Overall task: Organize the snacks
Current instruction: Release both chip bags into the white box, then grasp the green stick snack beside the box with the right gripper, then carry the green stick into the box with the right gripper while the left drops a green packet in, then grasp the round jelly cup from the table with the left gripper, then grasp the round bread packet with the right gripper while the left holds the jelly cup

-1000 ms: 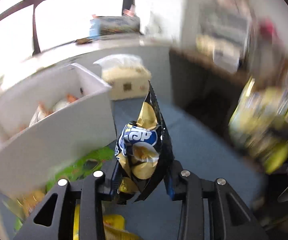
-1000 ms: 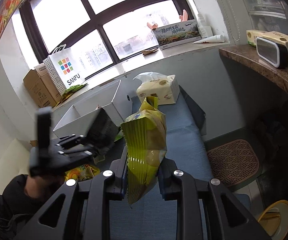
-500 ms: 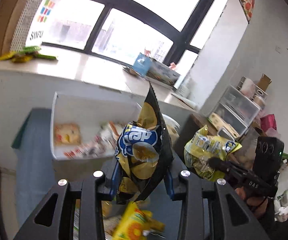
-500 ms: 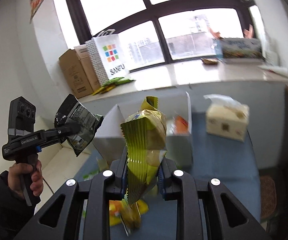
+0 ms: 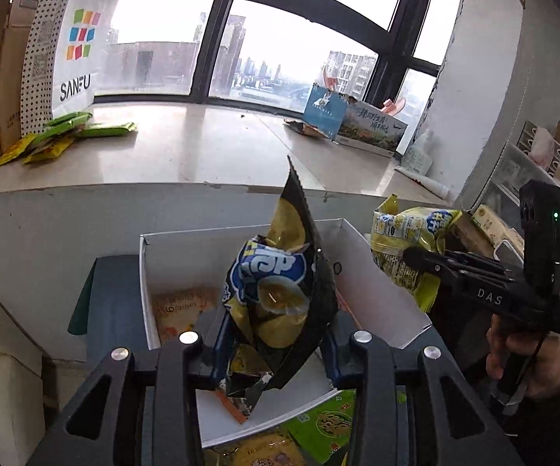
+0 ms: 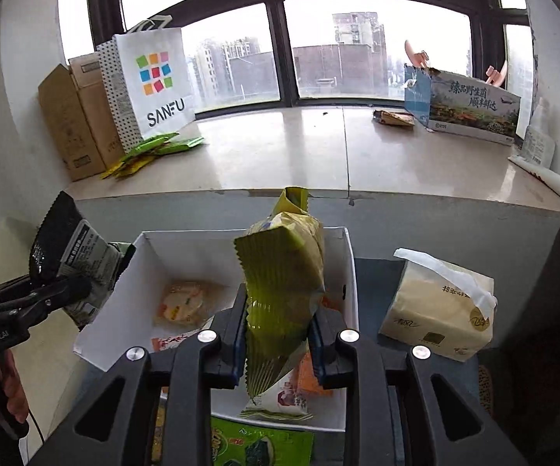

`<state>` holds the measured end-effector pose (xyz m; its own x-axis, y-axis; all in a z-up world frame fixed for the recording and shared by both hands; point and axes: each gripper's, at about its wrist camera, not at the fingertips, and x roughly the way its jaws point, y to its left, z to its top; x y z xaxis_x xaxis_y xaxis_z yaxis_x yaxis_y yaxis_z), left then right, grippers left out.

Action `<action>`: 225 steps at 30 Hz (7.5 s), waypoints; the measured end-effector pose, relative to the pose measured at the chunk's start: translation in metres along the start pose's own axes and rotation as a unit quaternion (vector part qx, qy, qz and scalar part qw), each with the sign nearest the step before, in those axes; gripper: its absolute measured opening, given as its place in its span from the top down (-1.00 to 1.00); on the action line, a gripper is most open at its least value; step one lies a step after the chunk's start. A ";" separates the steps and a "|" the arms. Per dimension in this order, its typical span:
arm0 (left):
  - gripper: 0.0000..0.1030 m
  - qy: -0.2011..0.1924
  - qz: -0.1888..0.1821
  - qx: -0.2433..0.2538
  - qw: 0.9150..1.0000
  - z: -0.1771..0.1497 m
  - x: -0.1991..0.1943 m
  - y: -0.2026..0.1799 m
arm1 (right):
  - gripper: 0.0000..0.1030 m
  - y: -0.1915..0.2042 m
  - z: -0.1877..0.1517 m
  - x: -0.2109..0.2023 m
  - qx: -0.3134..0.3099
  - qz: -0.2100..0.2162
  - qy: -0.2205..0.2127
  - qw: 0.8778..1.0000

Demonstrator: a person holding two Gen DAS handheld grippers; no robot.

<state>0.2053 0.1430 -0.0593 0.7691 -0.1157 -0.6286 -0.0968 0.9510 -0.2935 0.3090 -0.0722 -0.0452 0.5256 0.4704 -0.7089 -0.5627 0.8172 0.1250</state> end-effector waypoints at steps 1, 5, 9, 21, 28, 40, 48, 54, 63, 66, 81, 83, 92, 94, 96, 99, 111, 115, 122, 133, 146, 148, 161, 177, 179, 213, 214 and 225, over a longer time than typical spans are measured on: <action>-0.04 0.018 0.010 -0.004 1.000 0.000 0.009 0.002 | 0.03 -0.004 0.001 0.004 0.007 -0.006 0.000 1.000; -1.00 0.034 0.023 -0.017 0.999 -0.005 0.018 0.007 | -1.00 -0.015 0.001 0.010 0.023 0.001 0.001 1.000; -1.00 0.030 0.026 -0.023 0.999 -0.007 0.013 0.008 | -1.00 -0.013 -0.002 0.003 0.008 -0.003 0.001 1.000; -1.00 -0.022 0.022 0.023 0.999 -0.029 -0.054 -0.027 | -1.00 -0.012 -0.023 -0.054 0.000 0.024 -0.032 0.999; -1.00 -0.022 0.017 0.044 0.999 -0.082 -0.086 -0.043 | -1.00 -0.009 -0.082 -0.104 -0.035 0.053 -0.049 0.997; -1.00 0.025 0.020 -0.036 0.999 -0.185 -0.092 -0.019 | -1.00 0.023 -0.196 -0.125 -0.145 -0.013 -0.043 0.988; -1.00 0.028 0.024 -0.059 0.998 -0.195 -0.093 -0.009 | -1.00 0.072 -0.201 -0.076 -0.262 -0.029 -0.013 0.965; -1.00 0.033 0.021 -0.081 0.996 -0.205 -0.094 0.000 | -1.00 0.101 -0.189 -0.026 -0.340 -0.036 0.000 0.940; -1.00 0.044 0.016 -0.098 0.994 -0.219 -0.090 0.008 | -0.05 0.117 -0.186 0.040 -0.405 -0.067 0.062 0.910; -1.00 0.049 0.014 -0.101 0.994 -0.222 -0.088 0.009 | 0.15 0.121 -0.186 0.045 -0.407 -0.078 0.060 0.908; -0.99 0.112 0.036 -0.184 0.976 -0.231 -0.046 0.010 | 0.75 0.082 -0.135 -0.056 -0.241 0.034 -0.020 0.970; -1.00 0.116 0.041 -0.187 0.975 -0.228 -0.038 0.006 | 0.75 0.065 -0.126 -0.075 -0.186 0.070 -0.033 0.980; -0.98 0.138 0.109 -0.191 0.966 -0.219 -0.005 0.000 | 0.75 0.045 -0.141 -0.126 -0.120 0.087 -0.065 0.987; -0.81 0.137 0.129 -0.165 0.968 -0.217 -0.001 -0.006 | 0.75 0.045 -0.148 -0.132 -0.116 0.096 -0.061 0.987; -0.58 0.128 0.131 -0.142 0.973 -0.216 -0.003 -0.010 | 0.75 0.042 -0.151 -0.133 -0.109 0.102 -0.059 0.987; -0.54 0.106 0.130 -0.116 0.979 -0.211 -0.011 -0.013 | 0.75 0.039 -0.157 -0.133 -0.100 0.110 -0.062 0.987; -0.45 -0.025 0.126 -0.049 0.990 -0.165 -0.096 -0.012 | 0.75 0.017 -0.146 -0.130 -0.013 0.152 -0.062 0.986; -0.45 -0.054 0.091 -0.040 0.994 -0.135 -0.112 -0.016 | 0.75 0.010 -0.126 -0.129 0.016 0.179 -0.069 0.981; -0.45 -0.096 0.042 -0.014 0.994 -0.062 -0.118 -0.023 | 0.75 0.003 -0.065 -0.123 0.048 0.198 -0.095 0.974; -0.42 0.005 0.079 0.058 0.995 0.037 -0.004 -0.027 | 0.75 0.008 0.034 -0.034 0.055 0.152 -0.040 0.986; -1.00 0.131 0.128 0.043 0.982 0.002 0.061 0.003 | -1.00 -0.009 0.020 0.030 0.069 0.089 0.025 0.993; -1.00 0.121 0.130 0.041 0.983 0.003 0.057 0.004 | -1.00 -0.011 0.018 0.027 0.071 0.088 0.024 0.993; -1.00 0.002 0.084 0.031 0.996 -0.030 -0.056 -0.026 | -1.00 0.010 -0.024 -0.059 -0.001 0.106 -0.045 0.993; -1.00 0.030 0.072 0.011 0.997 -0.149 -0.083 -0.008 | -1.00 0.015 -0.155 -0.137 -0.028 0.114 -0.034 0.992; -1.00 0.044 0.061 0.007 0.997 -0.155 -0.070 0.003 | -1.00 0.015 -0.167 -0.142 -0.021 0.118 -0.032 0.992; 0.03 0.029 0.072 0.035 0.996 -0.168 -0.074 0.018 | -1.00 0.052 -0.190 -0.107 -0.086 0.120 0.038 0.988; 0.03 0.017 0.073 0.034 0.997 -0.167 -0.085 0.013 | -1.00 0.057 -0.186 -0.100 -0.097 0.120 0.044 0.987; 0.03 -0.086 0.093 0.028 0.992 -0.165 -0.184 -0.015 | -1.00 0.131 -0.153 0.003 -0.154 0.099 0.118 0.976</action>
<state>-0.0387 0.1031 -0.0582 0.8385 0.1096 -0.5338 -0.2156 0.9663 -0.1403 0.1389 -0.0149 -0.1370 0.2459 0.4887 -0.8370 -0.8227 0.5619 0.0864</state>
